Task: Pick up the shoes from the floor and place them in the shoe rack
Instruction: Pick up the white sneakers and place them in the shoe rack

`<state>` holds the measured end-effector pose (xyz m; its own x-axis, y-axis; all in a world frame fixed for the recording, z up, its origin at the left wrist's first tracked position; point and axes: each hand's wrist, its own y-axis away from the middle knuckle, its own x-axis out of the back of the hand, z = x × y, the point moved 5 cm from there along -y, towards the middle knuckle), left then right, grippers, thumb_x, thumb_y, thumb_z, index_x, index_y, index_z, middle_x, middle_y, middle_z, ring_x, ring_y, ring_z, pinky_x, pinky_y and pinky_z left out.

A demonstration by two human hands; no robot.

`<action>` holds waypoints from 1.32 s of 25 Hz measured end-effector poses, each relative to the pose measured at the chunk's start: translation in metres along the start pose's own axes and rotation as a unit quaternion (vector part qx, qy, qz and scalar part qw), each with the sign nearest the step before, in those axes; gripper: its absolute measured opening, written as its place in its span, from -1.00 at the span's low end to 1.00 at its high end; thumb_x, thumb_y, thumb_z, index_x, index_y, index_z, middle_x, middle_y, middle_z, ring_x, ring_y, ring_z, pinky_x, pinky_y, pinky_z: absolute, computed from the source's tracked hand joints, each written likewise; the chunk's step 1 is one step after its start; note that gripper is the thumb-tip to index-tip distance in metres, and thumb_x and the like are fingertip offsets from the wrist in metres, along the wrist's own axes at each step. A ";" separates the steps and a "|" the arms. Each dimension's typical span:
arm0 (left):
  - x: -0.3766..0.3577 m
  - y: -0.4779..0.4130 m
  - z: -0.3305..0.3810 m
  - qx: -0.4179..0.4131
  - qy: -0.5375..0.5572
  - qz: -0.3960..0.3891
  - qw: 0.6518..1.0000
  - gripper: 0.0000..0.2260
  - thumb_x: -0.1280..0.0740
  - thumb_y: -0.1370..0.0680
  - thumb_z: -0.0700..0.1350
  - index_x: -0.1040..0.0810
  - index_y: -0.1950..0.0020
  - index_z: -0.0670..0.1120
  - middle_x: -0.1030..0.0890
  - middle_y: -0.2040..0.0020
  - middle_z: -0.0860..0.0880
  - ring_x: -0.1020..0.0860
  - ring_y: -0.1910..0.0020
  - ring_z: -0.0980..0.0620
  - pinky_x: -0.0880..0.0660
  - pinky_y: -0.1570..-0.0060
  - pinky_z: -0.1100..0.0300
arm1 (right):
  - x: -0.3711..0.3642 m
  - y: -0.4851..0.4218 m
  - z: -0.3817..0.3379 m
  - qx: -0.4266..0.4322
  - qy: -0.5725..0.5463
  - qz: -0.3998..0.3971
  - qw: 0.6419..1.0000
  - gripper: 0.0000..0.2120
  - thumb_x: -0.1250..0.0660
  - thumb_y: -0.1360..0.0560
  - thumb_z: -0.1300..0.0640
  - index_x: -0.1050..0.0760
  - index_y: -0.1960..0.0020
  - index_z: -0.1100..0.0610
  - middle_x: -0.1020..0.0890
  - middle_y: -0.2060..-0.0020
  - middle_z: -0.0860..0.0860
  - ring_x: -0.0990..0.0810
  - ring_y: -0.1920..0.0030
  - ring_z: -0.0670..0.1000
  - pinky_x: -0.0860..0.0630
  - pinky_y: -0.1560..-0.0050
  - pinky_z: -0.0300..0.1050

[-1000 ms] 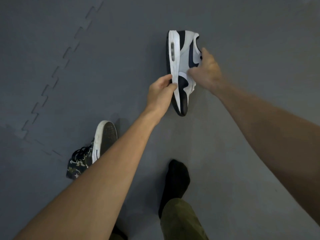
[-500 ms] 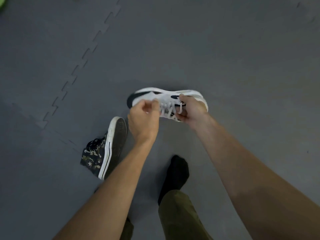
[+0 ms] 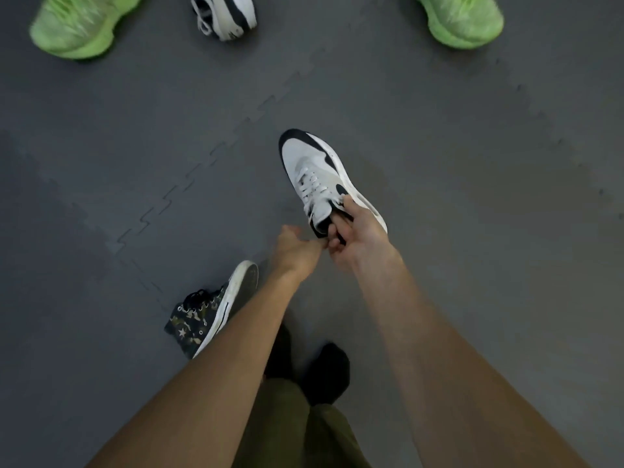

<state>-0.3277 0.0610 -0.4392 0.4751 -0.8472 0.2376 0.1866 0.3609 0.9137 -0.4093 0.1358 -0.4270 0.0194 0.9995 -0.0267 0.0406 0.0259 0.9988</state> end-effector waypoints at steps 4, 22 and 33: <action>0.022 -0.040 0.032 -0.048 0.032 0.070 0.996 -0.78 -0.40 -0.38 0.09 -0.53 0.09 0.01 -0.72 0.11 -0.11 -0.70 0.06 -0.24 -0.64 0.00 -0.23 | -0.056 0.016 -0.024 0.017 0.048 -0.019 0.999 -0.83 -0.30 -0.60 -0.04 -0.59 0.06 0.03 -0.71 0.15 -0.07 -0.34 0.46 -0.14 -0.23 0.51 -0.33; 0.184 -0.144 0.167 0.035 0.095 0.325 0.940 -0.79 -0.23 -0.59 0.06 -0.41 0.01 -0.09 -0.63 0.06 -0.12 -0.59 0.04 -0.24 -0.49 0.01 -0.09 | -0.337 -0.039 -0.192 0.393 0.774 0.031 0.496 -0.63 -0.30 -0.52 -0.18 -0.50 -0.21 0.03 -0.67 -0.08 0.01 -0.62 -0.14 0.11 -0.55 -0.17 0.04; 0.198 -0.243 0.199 0.048 0.139 0.366 0.919 -0.72 -0.28 -0.60 0.03 -0.39 -0.17 -0.13 -0.57 0.00 -0.08 -0.49 0.10 -0.11 -0.33 0.12 0.03 | -0.460 -0.140 -0.200 0.397 0.911 0.049 0.102 -0.49 -0.25 -0.55 -0.01 -0.24 -0.47 0.04 -0.56 0.03 0.08 -0.57 0.05 0.15 -0.38 0.18 -0.02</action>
<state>-0.4506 -0.2721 -0.5486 0.6470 -0.2530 0.7193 -0.3414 0.7474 0.5699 -0.6240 -0.3237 -0.5468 -0.1300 -0.6407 0.7567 0.2128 0.7274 0.6524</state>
